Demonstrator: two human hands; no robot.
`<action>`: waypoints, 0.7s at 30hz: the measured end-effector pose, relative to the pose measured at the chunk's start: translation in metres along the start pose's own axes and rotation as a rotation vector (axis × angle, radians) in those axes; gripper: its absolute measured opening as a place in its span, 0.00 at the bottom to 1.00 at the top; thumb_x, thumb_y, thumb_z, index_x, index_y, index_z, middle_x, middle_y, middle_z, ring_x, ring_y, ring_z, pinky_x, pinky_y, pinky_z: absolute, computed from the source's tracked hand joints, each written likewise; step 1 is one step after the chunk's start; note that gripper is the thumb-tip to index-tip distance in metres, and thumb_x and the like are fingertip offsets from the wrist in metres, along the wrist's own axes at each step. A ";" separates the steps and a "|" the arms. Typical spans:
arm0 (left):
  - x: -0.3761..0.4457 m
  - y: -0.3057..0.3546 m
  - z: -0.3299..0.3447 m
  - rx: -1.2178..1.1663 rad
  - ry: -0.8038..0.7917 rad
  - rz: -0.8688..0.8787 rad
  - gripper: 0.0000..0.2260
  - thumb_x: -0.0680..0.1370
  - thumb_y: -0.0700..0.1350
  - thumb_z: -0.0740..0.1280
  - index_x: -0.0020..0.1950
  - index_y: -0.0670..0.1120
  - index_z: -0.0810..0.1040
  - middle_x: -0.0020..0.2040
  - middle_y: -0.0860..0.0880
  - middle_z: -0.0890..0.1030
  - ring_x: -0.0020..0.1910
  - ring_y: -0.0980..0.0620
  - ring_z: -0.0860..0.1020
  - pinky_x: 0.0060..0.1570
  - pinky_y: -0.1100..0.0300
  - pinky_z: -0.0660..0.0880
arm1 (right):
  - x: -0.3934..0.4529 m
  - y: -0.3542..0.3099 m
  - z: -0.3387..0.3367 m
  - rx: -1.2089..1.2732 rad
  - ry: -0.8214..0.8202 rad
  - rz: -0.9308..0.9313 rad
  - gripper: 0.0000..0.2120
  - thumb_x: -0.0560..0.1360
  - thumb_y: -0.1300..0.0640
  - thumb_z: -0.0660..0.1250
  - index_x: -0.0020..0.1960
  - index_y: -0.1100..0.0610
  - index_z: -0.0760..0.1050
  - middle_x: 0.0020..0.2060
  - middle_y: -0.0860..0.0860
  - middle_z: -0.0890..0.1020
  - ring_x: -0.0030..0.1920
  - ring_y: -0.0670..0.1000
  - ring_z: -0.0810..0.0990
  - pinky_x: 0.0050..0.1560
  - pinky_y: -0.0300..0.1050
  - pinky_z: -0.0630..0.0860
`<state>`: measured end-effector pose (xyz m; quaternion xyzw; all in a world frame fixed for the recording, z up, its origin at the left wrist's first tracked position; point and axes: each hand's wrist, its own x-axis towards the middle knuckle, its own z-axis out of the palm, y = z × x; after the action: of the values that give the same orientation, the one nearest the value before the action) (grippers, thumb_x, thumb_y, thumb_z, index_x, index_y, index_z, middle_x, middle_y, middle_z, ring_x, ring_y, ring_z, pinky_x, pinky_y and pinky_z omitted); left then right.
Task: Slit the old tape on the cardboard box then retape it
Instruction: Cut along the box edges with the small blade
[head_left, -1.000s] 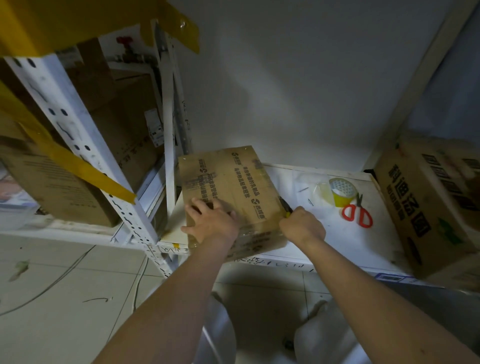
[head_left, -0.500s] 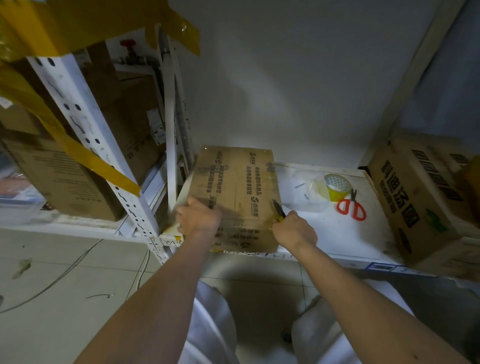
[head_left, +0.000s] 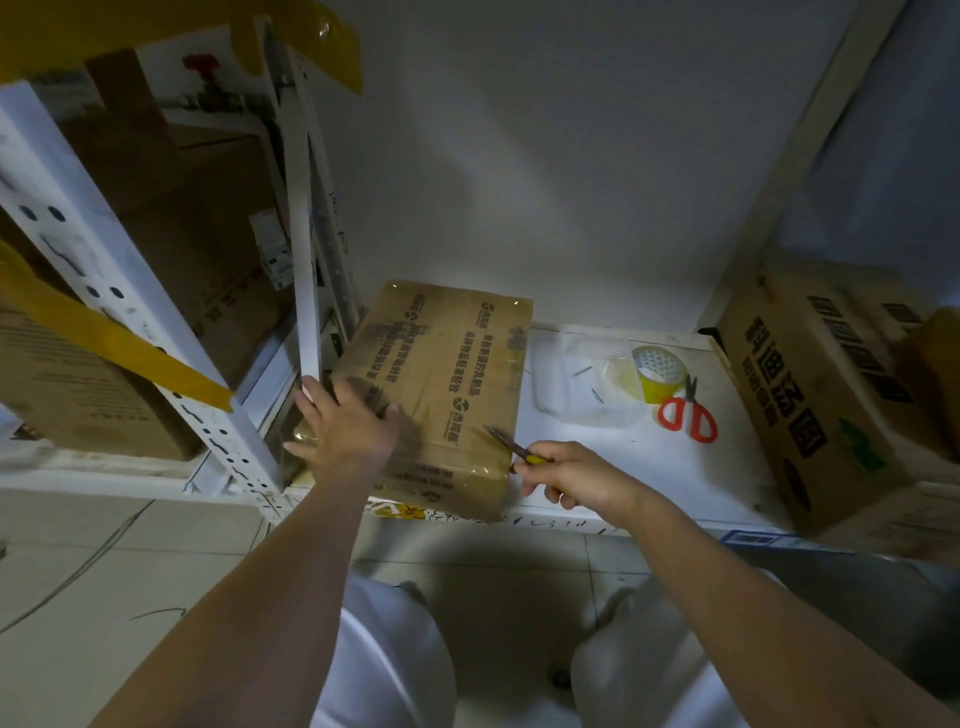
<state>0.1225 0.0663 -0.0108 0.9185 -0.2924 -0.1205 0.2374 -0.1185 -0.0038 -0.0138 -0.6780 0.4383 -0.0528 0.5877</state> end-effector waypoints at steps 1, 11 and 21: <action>-0.002 0.004 0.000 -0.012 0.017 -0.051 0.38 0.76 0.57 0.66 0.78 0.46 0.50 0.79 0.44 0.40 0.77 0.44 0.39 0.69 0.29 0.48 | 0.001 -0.002 -0.002 0.030 -0.020 0.017 0.08 0.77 0.54 0.65 0.49 0.59 0.77 0.39 0.51 0.82 0.32 0.46 0.70 0.32 0.37 0.64; -0.059 0.060 0.021 -0.549 -0.053 -0.493 0.46 0.74 0.48 0.70 0.77 0.40 0.38 0.77 0.35 0.39 0.76 0.36 0.43 0.74 0.40 0.51 | 0.073 -0.044 -0.016 0.168 0.434 -0.037 0.07 0.78 0.57 0.63 0.56 0.52 0.69 0.45 0.48 0.75 0.42 0.47 0.73 0.47 0.46 0.70; -0.022 0.045 -0.003 -0.461 0.002 -0.260 0.31 0.78 0.47 0.63 0.77 0.41 0.53 0.77 0.37 0.47 0.74 0.36 0.55 0.72 0.45 0.59 | 0.085 -0.064 -0.014 0.081 0.241 -0.050 0.13 0.78 0.60 0.64 0.62 0.54 0.72 0.55 0.49 0.75 0.54 0.49 0.72 0.50 0.40 0.69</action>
<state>0.0845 0.0480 0.0168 0.8701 -0.1366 -0.2124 0.4233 -0.0410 -0.0753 0.0062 -0.6530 0.4863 -0.1663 0.5563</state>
